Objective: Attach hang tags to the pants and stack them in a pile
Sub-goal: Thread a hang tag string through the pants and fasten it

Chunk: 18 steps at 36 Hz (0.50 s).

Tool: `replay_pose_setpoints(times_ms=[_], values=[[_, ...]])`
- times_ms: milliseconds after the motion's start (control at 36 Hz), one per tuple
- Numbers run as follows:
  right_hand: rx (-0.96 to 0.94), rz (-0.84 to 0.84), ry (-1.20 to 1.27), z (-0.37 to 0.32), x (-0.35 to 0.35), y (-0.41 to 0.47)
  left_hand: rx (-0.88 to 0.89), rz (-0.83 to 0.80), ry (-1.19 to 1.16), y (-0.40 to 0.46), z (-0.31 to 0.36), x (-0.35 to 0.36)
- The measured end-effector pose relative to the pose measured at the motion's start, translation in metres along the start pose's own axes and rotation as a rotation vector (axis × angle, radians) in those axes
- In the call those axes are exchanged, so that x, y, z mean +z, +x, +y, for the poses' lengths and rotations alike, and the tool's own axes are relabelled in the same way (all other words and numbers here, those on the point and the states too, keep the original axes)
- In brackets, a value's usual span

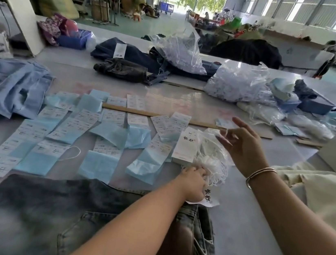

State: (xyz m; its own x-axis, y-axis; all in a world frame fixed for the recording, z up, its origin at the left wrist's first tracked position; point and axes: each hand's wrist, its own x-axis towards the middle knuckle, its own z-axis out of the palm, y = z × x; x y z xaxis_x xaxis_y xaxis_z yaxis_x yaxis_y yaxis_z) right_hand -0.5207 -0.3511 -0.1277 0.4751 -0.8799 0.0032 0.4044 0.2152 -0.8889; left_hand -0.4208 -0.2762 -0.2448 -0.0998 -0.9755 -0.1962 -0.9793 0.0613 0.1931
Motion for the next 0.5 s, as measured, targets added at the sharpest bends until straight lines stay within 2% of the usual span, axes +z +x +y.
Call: replay_pose_setpoints(times_ms=[56,111,167,278,361,417,500], values=[[-0.032,0.028,0.04,-0.004,0.01,-0.003,-0.013,0.007,-0.02,-0.002,-0.002,-0.001],[-0.034,0.0,-0.106,-0.006,0.019,-0.007,-0.017,0.056,-0.149,-0.009,-0.001,-0.008],[-0.01,-0.063,-0.284,-0.005,0.026,-0.012,-0.028,0.146,-0.448,-0.026,-0.002,-0.02],[-0.036,-0.149,-0.648,0.0,0.041,-0.025,-0.006,0.211,-1.316,-0.094,-0.016,-0.038],[-0.065,-0.244,-0.763,0.009,0.059,-0.041,-0.018,0.188,-1.786,-0.14,-0.033,-0.021],[-0.067,-0.297,-0.784,0.018,0.073,-0.053,0.088,0.204,-2.104,-0.161,-0.038,-0.006],[-0.071,-0.374,-0.837,0.034,0.091,-0.074,0.18,0.406,-2.323,-0.183,-0.038,0.01]])
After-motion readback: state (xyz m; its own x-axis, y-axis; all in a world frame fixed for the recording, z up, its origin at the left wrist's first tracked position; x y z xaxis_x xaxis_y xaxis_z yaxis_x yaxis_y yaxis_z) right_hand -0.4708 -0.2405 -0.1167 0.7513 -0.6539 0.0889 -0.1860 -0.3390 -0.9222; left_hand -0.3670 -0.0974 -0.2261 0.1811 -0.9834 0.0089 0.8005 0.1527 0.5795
